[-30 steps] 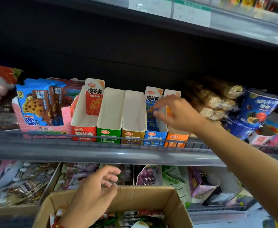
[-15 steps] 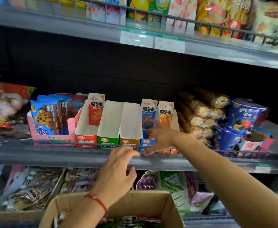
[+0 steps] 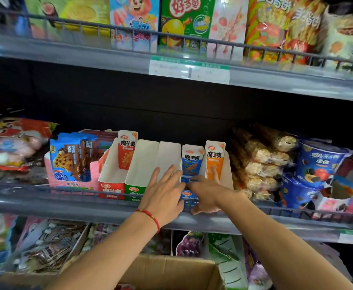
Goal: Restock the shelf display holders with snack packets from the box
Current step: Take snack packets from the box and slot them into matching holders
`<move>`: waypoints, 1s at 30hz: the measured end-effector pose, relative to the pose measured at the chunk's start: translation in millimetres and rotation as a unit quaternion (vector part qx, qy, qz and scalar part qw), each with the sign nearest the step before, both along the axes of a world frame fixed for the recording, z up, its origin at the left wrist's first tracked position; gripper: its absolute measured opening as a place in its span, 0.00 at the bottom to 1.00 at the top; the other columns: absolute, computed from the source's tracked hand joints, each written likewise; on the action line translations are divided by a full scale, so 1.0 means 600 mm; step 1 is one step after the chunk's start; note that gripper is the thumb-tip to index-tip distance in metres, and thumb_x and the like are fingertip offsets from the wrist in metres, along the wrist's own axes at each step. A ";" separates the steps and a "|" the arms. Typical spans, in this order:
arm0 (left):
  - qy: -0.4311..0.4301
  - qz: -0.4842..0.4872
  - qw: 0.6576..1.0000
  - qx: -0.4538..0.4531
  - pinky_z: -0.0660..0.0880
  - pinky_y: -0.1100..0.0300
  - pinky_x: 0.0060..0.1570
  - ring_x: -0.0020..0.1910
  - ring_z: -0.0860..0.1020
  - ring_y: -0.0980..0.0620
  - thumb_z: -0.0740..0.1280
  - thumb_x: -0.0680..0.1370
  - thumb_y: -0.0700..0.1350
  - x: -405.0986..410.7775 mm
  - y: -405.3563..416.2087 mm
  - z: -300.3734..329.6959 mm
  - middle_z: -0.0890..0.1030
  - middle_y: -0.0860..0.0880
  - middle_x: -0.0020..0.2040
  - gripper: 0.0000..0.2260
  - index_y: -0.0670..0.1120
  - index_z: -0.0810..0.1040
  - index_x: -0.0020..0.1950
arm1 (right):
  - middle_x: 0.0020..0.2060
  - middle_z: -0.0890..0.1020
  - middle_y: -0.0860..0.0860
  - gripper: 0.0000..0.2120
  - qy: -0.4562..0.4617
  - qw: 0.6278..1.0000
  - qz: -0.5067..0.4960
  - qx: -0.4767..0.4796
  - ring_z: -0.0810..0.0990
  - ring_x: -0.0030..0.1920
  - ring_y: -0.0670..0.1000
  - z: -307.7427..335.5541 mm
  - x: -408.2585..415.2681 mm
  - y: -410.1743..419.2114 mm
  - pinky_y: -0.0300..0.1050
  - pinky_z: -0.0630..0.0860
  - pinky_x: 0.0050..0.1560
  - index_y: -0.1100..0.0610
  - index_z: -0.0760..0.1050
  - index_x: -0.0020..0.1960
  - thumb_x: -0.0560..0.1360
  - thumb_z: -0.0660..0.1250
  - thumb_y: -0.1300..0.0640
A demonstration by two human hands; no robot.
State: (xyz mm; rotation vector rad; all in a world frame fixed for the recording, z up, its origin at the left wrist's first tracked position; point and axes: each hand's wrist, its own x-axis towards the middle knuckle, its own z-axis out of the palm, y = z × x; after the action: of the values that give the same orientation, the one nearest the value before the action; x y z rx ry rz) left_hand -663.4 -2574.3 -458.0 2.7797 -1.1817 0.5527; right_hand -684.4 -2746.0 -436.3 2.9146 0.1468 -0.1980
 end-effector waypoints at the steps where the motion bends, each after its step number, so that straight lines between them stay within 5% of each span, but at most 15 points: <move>1: -0.007 -0.001 1.000 0.005 0.46 0.39 0.79 0.82 0.47 0.47 0.61 0.82 0.55 0.001 -0.001 0.003 0.56 0.48 0.82 0.22 0.50 0.70 0.75 | 0.75 0.69 0.51 0.35 -0.005 1.000 -0.001 0.003 0.57 0.80 0.54 0.000 -0.001 0.000 0.74 0.33 0.73 0.48 0.64 0.76 0.74 0.73 0.41; 5: -0.019 -0.008 1.000 0.018 0.51 0.41 0.78 0.80 0.53 0.47 0.62 0.80 0.53 0.008 -0.002 0.015 0.63 0.49 0.78 0.19 0.48 0.76 0.69 | 0.68 0.76 0.49 0.32 -0.038 0.999 0.003 0.026 0.68 0.73 0.54 -0.004 -0.006 -0.002 0.69 0.42 0.74 0.49 0.68 0.72 0.73 0.75 0.43; 10: -0.018 -0.023 1.000 0.011 0.61 0.46 0.74 0.74 0.63 0.49 0.62 0.80 0.53 0.017 -0.006 0.032 0.69 0.50 0.71 0.18 0.48 0.79 0.66 | 0.65 0.77 0.52 0.28 -0.086 0.996 0.015 0.032 0.70 0.70 0.55 -0.011 -0.023 0.000 0.64 0.53 0.70 0.51 0.71 0.70 0.73 0.75 0.46; 16: 0.003 -0.045 0.999 0.016 0.61 0.47 0.74 0.76 0.60 0.48 0.61 0.83 0.55 0.028 -0.001 0.019 0.64 0.50 0.75 0.17 0.51 0.79 0.68 | 0.66 0.76 0.51 0.25 -0.139 0.985 0.007 0.106 0.66 0.73 0.52 -0.032 -0.040 -0.012 0.62 0.45 0.75 0.49 0.72 0.72 0.77 0.71 0.48; 22: 0.017 -0.050 0.998 -0.030 0.65 0.50 0.72 0.75 0.62 0.49 0.63 0.83 0.54 0.028 -0.007 0.005 0.62 0.50 0.75 0.14 0.50 0.83 0.62 | 0.64 0.76 0.51 0.20 -0.156 0.980 -0.002 0.125 0.61 0.73 0.51 -0.036 -0.038 -0.004 0.61 0.48 0.72 0.50 0.74 0.70 0.79 0.69 0.51; 30: 0.135 -0.058 0.980 -0.134 0.71 0.57 0.63 0.68 0.68 0.53 0.64 0.83 0.52 0.036 -0.009 0.016 0.66 0.54 0.69 0.11 0.48 0.81 0.58 | 0.55 0.82 0.46 0.11 -0.234 0.910 -0.033 0.340 0.76 0.60 0.50 -0.040 -0.042 -0.023 0.54 0.70 0.65 0.48 0.79 0.60 0.78 0.71 0.53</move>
State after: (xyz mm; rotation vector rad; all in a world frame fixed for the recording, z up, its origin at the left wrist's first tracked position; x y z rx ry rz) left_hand -642.1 -2579.9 -448.5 2.4468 -1.1091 0.2858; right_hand -709.3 -2759.9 -460.2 3.5388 0.0380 0.6831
